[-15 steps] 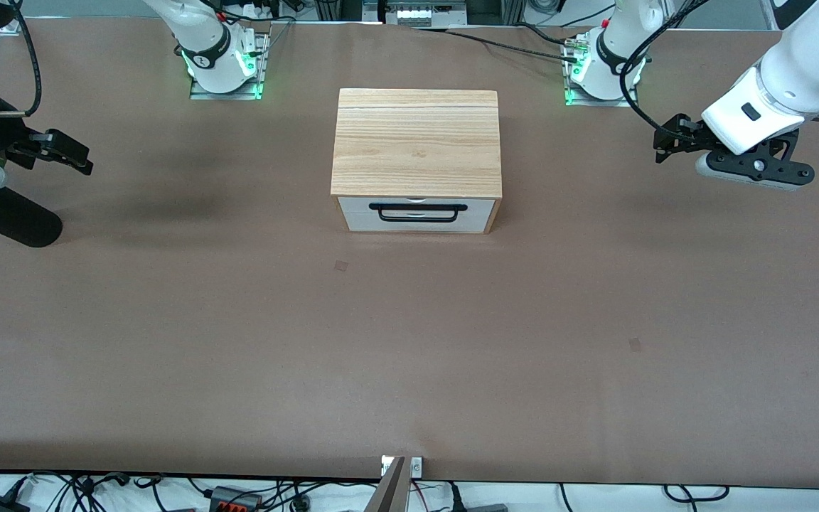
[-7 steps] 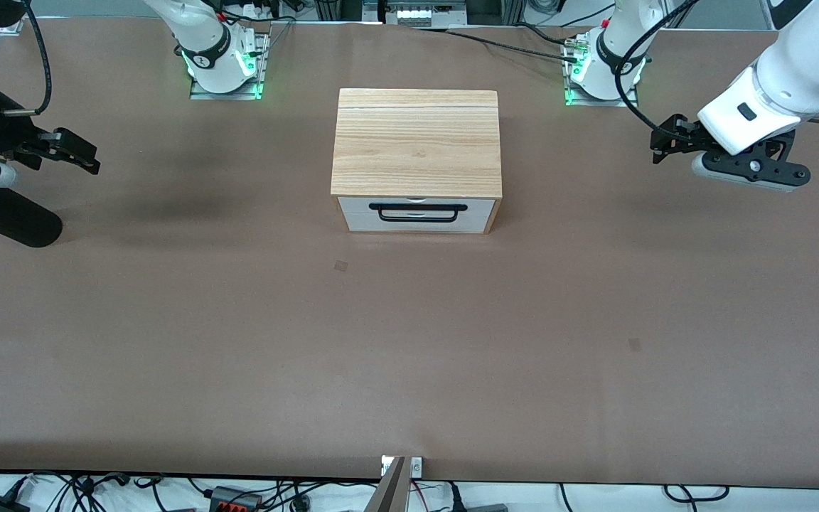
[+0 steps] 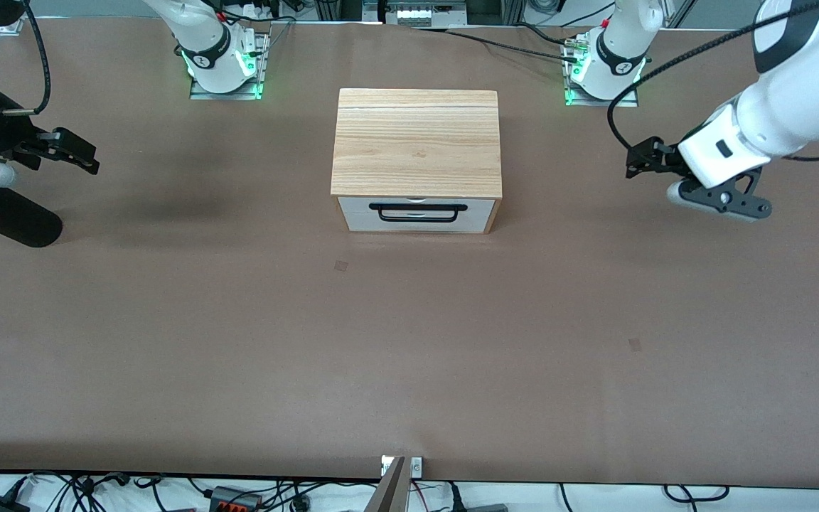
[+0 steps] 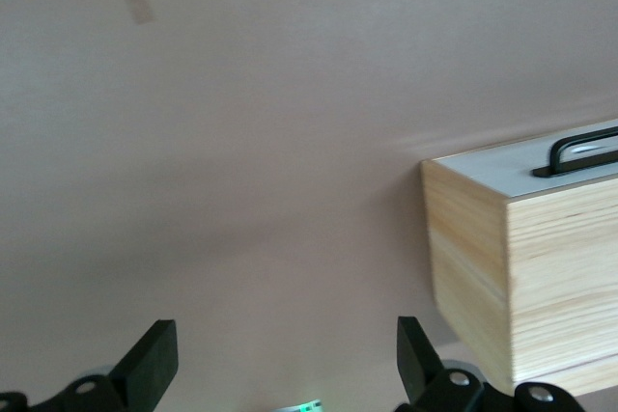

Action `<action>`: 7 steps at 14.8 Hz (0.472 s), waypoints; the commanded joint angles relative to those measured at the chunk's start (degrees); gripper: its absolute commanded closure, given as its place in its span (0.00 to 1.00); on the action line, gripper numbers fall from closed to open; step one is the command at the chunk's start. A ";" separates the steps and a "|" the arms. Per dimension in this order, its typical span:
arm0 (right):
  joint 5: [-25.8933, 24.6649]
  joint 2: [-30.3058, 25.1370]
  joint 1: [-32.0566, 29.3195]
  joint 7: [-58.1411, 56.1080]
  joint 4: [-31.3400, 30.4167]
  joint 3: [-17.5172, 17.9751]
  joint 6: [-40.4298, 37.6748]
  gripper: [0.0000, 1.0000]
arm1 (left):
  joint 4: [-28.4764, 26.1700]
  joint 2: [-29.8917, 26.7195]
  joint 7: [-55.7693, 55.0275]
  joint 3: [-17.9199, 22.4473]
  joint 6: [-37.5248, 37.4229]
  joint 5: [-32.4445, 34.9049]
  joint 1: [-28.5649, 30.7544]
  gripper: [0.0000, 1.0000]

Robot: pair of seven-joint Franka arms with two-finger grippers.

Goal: Pull top drawer with both arms simultaneously
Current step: 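Move the left gripper toward the drawer while the right gripper approaches too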

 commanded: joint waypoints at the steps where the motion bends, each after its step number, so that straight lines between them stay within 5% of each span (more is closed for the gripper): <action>1: 0.68 0.95 0.09 -0.77 1.21 -0.01 -2.19 0.00 | 2.89 4.99 0.55 -0.16 0.62 -5.30 -0.22 0.00; 7: 0.68 1.66 0.00 0.10 1.48 -0.01 -5.36 0.00 | 5.95 10.79 0.02 -0.16 5.02 -10.49 -5.05 0.00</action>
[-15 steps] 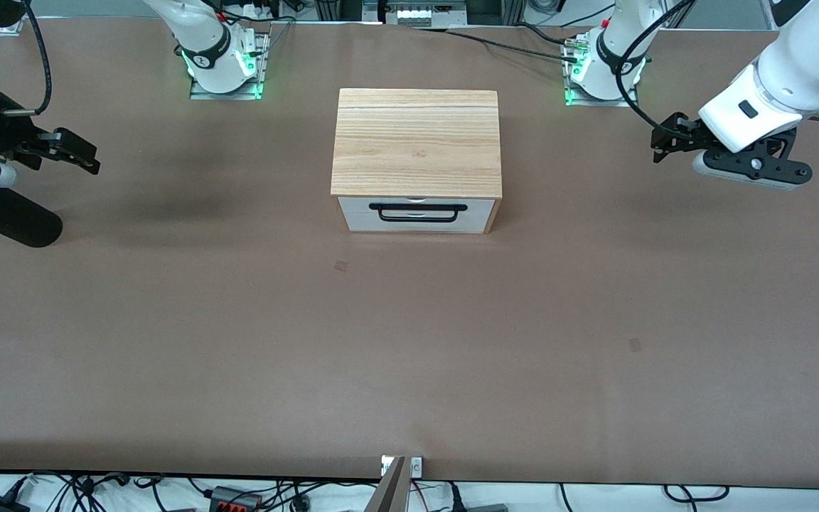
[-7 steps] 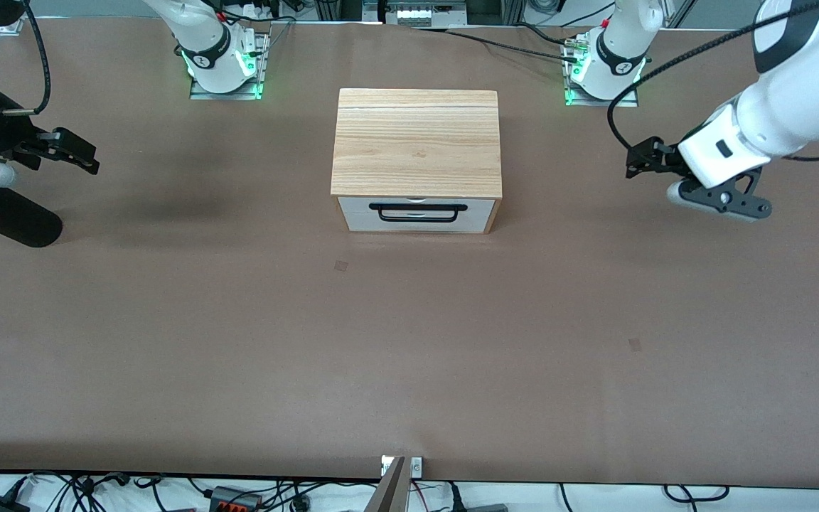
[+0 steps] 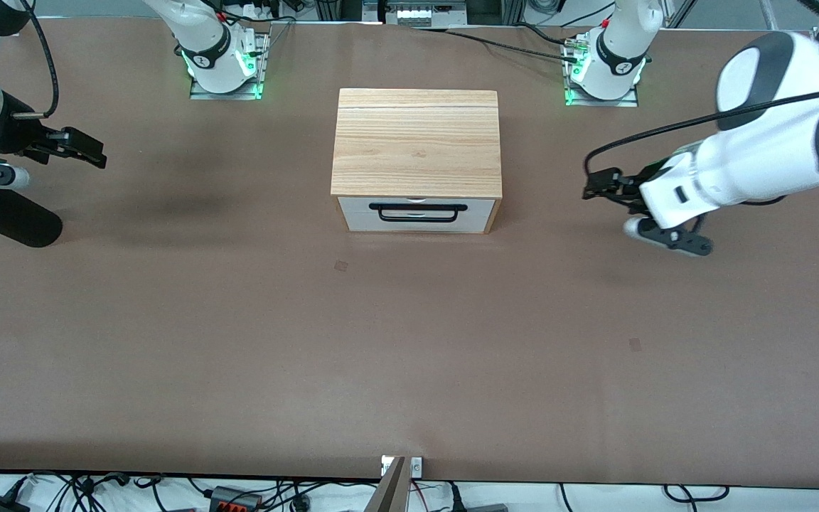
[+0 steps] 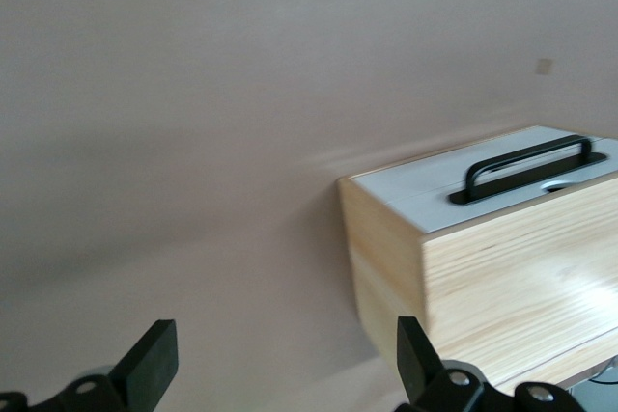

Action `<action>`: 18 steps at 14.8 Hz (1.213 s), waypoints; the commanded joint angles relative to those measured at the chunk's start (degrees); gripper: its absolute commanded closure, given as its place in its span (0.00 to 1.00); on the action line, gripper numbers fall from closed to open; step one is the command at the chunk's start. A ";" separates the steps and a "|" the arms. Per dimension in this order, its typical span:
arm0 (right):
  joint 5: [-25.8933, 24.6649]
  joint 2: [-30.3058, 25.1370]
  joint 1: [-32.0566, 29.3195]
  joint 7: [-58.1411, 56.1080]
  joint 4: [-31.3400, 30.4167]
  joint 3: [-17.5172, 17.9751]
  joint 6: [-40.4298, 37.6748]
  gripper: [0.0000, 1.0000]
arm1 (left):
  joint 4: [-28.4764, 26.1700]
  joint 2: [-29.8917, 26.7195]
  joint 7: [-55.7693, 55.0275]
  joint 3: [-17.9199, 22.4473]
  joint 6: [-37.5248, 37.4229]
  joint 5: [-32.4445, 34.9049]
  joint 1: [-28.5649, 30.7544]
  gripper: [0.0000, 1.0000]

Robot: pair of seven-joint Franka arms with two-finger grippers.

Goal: Pull top drawer with both arms simultaneously
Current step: 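Move the left gripper toward the drawer while the right gripper approaches too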

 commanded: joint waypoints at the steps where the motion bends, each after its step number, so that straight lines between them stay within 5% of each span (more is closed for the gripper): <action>1: 0.68 0.90 -0.25 -0.51 1.47 -0.09 -1.14 0.00 | 4.78 4.43 0.04 0.03 0.41 -3.64 -1.55 0.00; 8: 1.81 8.63 1.76 -4.55 5.42 -0.01 -0.61 0.00 | 5.75 11.73 4.60 0.03 5.94 -12.24 -1.90 0.00; 18: 37.12 24.18 4.93 -21.92 4.90 0.08 2.98 0.00 | 4.78 18.93 22.61 0.12 5.77 -22.36 -1.11 0.00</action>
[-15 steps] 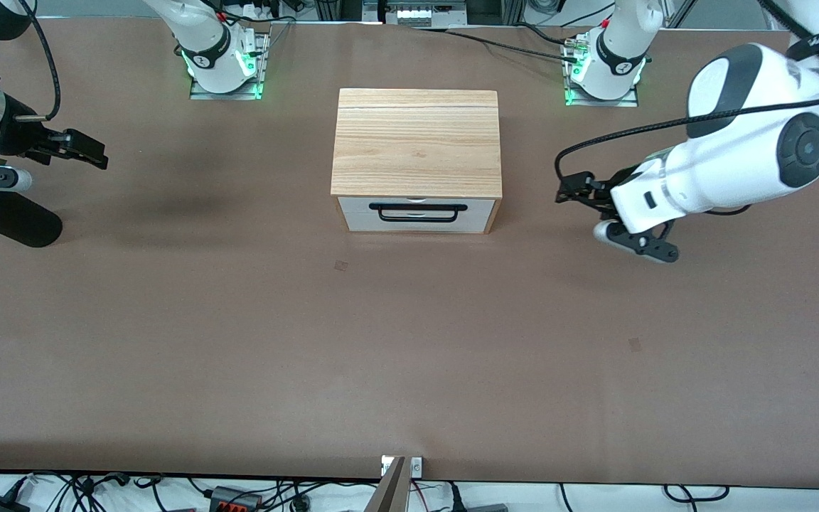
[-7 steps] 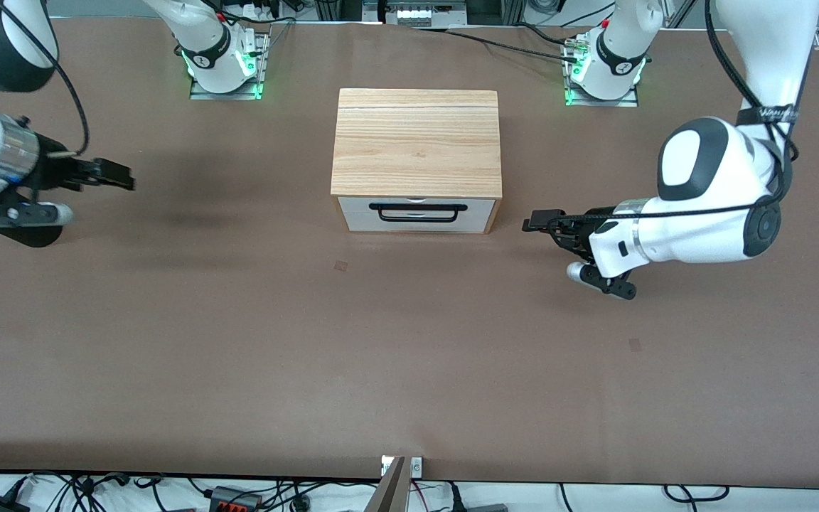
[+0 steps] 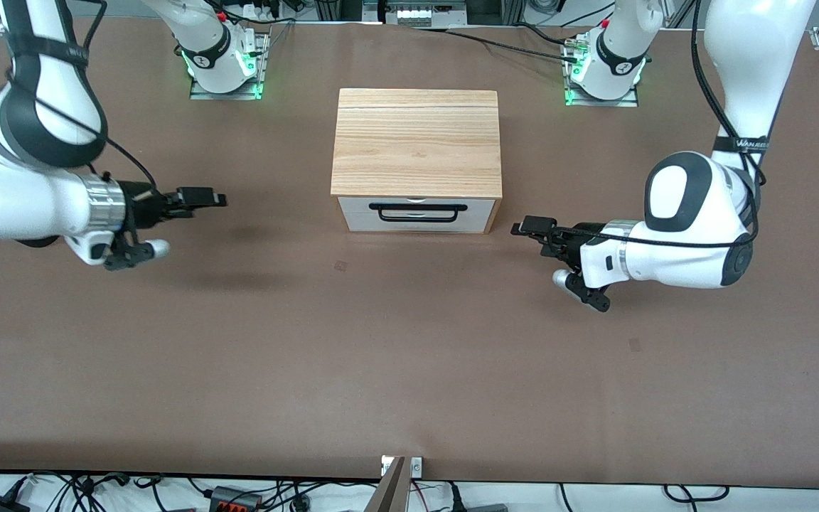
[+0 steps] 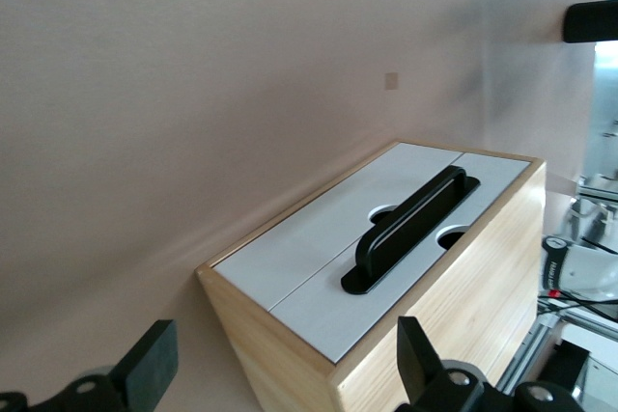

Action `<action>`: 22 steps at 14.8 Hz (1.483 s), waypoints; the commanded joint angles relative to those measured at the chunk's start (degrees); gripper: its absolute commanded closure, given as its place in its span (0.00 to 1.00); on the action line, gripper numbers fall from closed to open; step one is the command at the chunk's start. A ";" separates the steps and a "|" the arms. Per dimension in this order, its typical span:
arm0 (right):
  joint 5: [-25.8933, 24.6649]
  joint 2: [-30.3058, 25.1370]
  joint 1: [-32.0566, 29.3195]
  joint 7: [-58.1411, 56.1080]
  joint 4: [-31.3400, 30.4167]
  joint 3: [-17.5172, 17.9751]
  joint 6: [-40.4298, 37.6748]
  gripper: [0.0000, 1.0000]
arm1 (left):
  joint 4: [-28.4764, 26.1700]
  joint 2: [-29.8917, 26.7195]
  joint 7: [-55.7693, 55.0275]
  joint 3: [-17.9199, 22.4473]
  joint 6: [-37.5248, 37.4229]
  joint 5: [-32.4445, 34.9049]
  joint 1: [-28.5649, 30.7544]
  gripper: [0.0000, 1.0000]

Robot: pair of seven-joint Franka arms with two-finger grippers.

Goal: Pull top drawer with both arms simultaneously
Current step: 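Move the left gripper toward the drawer while the right gripper approaches too, then close both grippers on the black handle ends of the drawer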

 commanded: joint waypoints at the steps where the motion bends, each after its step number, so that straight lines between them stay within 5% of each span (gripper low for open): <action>1: 9.64 5.39 0.12 -9.68 0.81 -0.13 1.82 0.00 | 1.04 3.28 6.14 -0.24 -0.77 -4.07 0.37 0.00; 6: 31.18 10.24 2.48 -25.16 -3.22 -0.13 8.68 0.00 | -1.25 6.97 10.37 -0.15 -0.59 -14.09 -0.07 0.00; 17: 62.23 16.31 11.80 -45.47 -13.25 -0.05 12.56 0.00 | -7.13 10.06 16.17 -0.24 -0.24 -28.07 -3.75 0.01; 22: 67.51 16.49 16.20 -46.20 -15.53 -0.13 14.31 0.00 | -8.80 10.06 18.20 -0.24 -0.15 -30.54 -4.11 0.30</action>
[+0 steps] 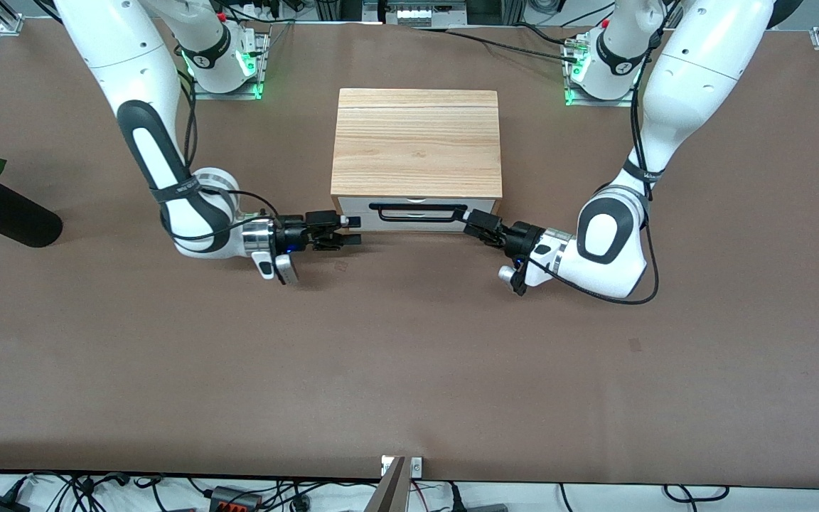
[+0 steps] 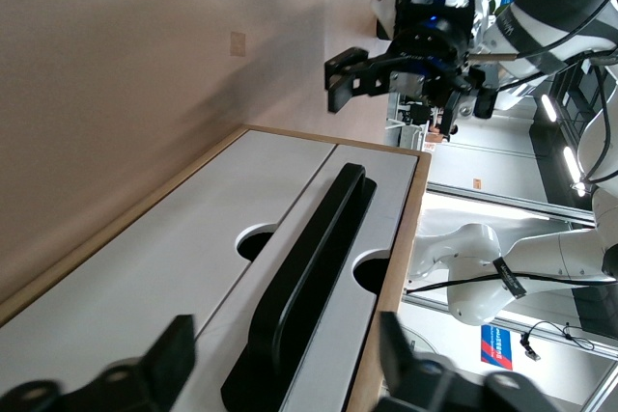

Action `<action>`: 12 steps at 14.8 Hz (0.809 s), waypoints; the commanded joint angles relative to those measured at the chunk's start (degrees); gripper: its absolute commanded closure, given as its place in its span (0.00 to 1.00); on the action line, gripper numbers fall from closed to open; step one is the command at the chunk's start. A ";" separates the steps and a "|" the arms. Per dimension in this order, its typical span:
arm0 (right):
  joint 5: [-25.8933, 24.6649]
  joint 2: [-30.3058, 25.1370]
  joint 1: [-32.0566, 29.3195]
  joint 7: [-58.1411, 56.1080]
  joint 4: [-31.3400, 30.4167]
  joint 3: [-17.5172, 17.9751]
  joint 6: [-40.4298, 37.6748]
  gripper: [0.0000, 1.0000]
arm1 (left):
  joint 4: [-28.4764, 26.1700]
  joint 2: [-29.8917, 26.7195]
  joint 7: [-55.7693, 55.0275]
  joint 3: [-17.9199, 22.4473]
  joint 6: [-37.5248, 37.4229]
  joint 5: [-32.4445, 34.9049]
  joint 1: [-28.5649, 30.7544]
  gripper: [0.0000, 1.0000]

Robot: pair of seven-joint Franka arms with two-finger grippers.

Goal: Pull top drawer with both arms simultaneously
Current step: 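Close both grippers on the black handle ends of the drawer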

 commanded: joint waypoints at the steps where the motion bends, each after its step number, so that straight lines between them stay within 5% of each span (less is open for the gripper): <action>1: 2.44 -1.22 2.16 -1.22 -2.19 -0.11 1.53 0.00 | -1.41 -0.50 2.05 0.04 -0.03 -3.02 0.14 0.35; 5: 3.84 -1.22 3.75 -1.31 -2.81 -0.10 1.44 0.03 | -3.69 -0.50 4.51 0.04 0.06 -6.10 -0.30 0.39; 12: 4.98 -1.05 5.07 -2.89 -2.90 -0.10 3.54 0.36 | -5.19 0.12 5.83 0.04 1.19 -10.68 -1.97 0.51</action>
